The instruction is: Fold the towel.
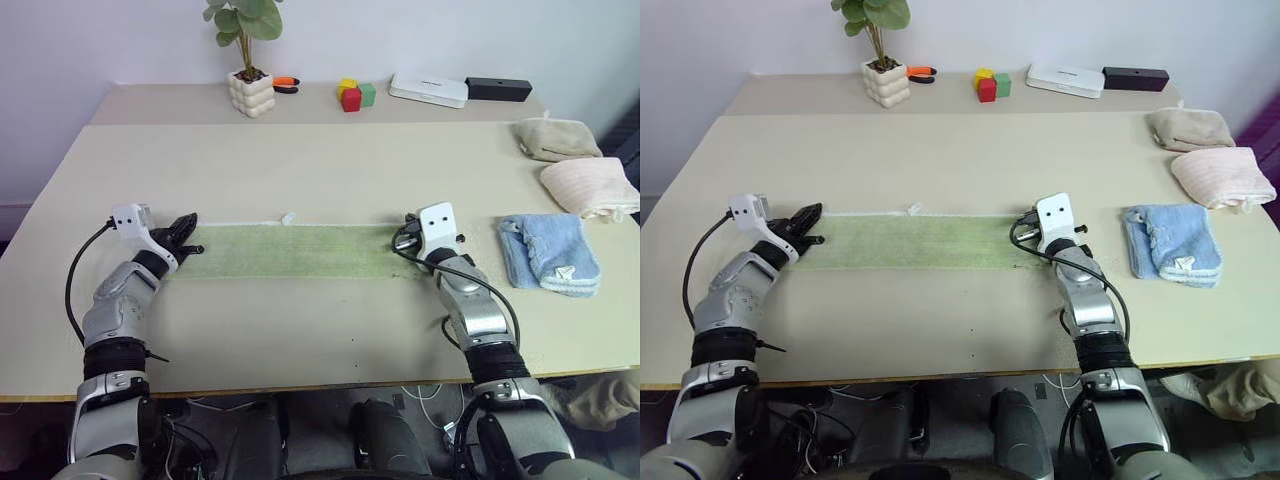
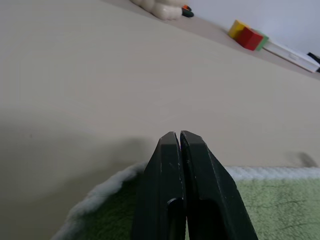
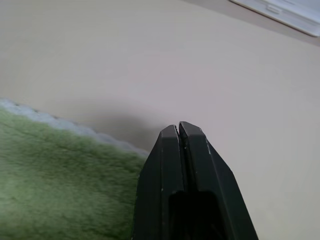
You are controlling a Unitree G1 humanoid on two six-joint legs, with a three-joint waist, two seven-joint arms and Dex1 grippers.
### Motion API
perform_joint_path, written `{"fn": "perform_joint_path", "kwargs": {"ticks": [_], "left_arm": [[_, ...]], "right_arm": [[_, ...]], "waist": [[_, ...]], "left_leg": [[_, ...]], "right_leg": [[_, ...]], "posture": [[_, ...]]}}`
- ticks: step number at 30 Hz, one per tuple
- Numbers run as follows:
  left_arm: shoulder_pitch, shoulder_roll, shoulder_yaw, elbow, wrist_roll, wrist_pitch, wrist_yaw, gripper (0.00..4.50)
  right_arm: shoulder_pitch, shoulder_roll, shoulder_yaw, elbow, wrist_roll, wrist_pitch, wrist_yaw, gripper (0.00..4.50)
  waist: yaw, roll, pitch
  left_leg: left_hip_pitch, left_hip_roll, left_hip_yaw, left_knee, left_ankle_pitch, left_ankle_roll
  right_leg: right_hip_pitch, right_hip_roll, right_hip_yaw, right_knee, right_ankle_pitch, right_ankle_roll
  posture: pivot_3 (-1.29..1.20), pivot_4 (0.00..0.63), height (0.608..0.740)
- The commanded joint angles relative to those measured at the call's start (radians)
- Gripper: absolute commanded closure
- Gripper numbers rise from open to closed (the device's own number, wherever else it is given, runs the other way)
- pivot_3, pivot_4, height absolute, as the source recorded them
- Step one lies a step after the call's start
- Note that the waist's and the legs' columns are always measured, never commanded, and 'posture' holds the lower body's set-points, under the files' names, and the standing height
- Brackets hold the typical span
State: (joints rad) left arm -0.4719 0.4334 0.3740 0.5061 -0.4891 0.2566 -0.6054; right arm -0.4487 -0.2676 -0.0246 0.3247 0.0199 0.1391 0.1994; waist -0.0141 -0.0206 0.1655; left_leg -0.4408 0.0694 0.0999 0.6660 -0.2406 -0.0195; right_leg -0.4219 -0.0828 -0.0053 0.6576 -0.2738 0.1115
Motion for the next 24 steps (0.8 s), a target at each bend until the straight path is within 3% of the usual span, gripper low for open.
{"fn": "perform_joint_path", "kwargs": {"ticks": [1,4,10,17,20,24], "left_arm": [[0.018,0.035,-0.022,-0.059,-0.005,-0.004,-0.091,4.21],[0.026,0.059,-0.045,-0.089,0.006,-0.025,-0.151,3.08],[0.017,0.16,-0.094,-0.083,0.052,-0.112,-0.322,0.02],[0.025,0.243,-0.123,-0.101,-0.031,-0.093,-0.656,0.0],[0.042,0.267,-0.144,-0.121,-0.048,-0.095,-0.796,0.0],[-0.006,0.267,-0.152,-0.069,-0.055,-0.095,-0.873,0.0]], "right_arm": [[-0.009,0.001,-0.055,-0.062,0.093,0.042,0.062,4.25],[-0.006,-0.009,-0.083,-0.14,0.137,0.114,0.08,3.17],[0.023,-0.029,-0.232,-0.366,0.346,0.405,0.079,0.07],[0.097,0.026,-0.504,-0.629,0.761,0.84,-0.09,0.02],[0.165,0.046,-0.611,-0.713,0.987,0.962,-0.161,0.02],[0.312,0.049,-0.656,-0.805,1.227,1.021,-0.285,0.02]], "waist": [[0.0,0.0,0.0],[0.001,0.0,0.0],[0.003,0.0,0.0],[0.002,0.0,0.0],[0.001,0.0,0.0],[0.006,0.0,0.0]], "left_leg": [[0.0,0.0,0.0,0.0,0.0,0.0],[0.0,0.0,0.0,0.0,0.0,0.0],[0.0,0.0,0.0,-0.001,0.0,0.0],[-0.001,0.0,0.0,-0.002,0.0,0.001],[-0.001,0.001,0.0,-0.002,0.0,0.001],[-0.001,0.001,0.0,-0.003,-0.001,0.001]], "right_leg": [[0.0,0.0,0.0,0.0,0.0,0.0],[0.0,0.0,0.0,0.0,0.0,0.0],[-0.001,0.0,0.0,-0.001,0.0,0.0],[-0.001,0.0,0.0,-0.001,0.0,0.0],[-0.001,0.0,0.0,-0.001,0.0,0.0],[-0.001,0.0,0.0,-0.003,0.0,-0.001]], "posture": [[0.0,0.15,0.735],[0.0,0.15,0.735],[0.0,0.15,0.735],[0.0,0.15,0.735],[0.0,0.15,0.735],[0.0,0.15,0.735]]}}
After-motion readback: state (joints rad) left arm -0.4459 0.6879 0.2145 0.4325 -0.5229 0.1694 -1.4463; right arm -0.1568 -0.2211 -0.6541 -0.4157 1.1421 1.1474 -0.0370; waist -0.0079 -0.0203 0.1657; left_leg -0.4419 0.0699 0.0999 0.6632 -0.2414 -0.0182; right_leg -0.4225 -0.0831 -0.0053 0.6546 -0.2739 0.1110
